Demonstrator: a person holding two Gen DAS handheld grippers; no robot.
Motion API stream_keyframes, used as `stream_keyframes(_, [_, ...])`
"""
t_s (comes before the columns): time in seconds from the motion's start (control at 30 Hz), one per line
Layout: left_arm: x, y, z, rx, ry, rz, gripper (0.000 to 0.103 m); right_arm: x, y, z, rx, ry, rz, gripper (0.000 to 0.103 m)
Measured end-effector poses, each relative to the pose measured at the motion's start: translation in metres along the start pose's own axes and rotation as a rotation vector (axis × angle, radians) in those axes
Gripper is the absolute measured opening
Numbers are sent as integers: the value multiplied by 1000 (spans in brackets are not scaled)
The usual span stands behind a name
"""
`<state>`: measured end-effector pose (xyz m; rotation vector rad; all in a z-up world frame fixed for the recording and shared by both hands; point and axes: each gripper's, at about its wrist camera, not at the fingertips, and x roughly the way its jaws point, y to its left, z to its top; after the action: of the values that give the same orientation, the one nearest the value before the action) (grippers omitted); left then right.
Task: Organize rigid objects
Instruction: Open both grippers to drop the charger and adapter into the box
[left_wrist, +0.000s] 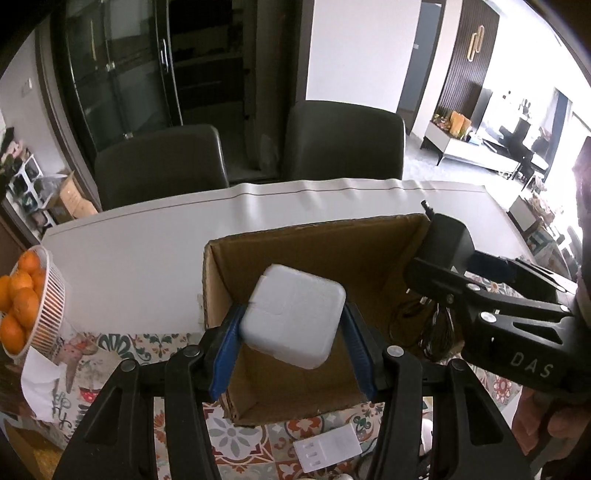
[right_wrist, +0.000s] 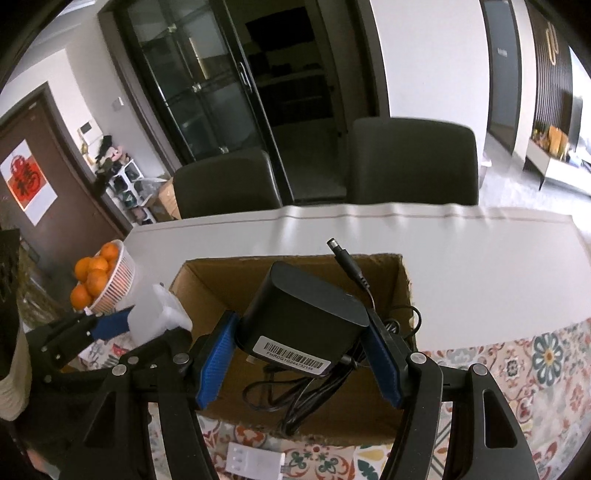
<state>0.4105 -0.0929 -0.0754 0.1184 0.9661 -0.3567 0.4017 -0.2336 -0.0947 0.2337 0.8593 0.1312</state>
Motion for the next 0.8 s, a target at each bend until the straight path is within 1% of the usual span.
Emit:
stream_keyframes(0.13, [-2,0,-1,14,-8,43,64,8,-3,0,14,19,8,67])
stream_keyframes(0.17, [-4,0,-1,15,-14,60,66,8,-3,0,15,21,9,67])
stream_keyframes(0.23, [-9,3,-4,10,-33,107,75,10,-1,-1,11,24,4,67])
stream_keyframes(0.33, [-16,11,-8,-13,-54,158,81,13,5,-1,-11,26,-2,67])
stream_keyframes(0.37, [-18,13,-9,-18,-58,171,82,13,7,-2,-13,28,-2,68])
stream_keyframes(0.4, [-21,16,-10,-25,-62,181,82,13,8,-2,-10,29,-3,69])
stream_keyframes(0.43, [-23,18,-11,-33,-67,190,85,11,9,-2,-9,27,-12,76])
stream_keyframes(0.47, [-25,19,-12,-36,-68,200,88,9,10,-2,-10,21,-23,79])
stream_keyframes(0.63, [-43,19,-23,-27,-118,260,97,-15,20,-6,-38,-39,-116,80])
stream_keyframes(0.67, [-48,19,-26,-26,-129,264,98,-22,22,-8,-41,-50,-148,80])
stream_keyframes(0.8, [-68,15,-41,-21,-164,269,99,-45,29,-20,-44,-83,-214,83])
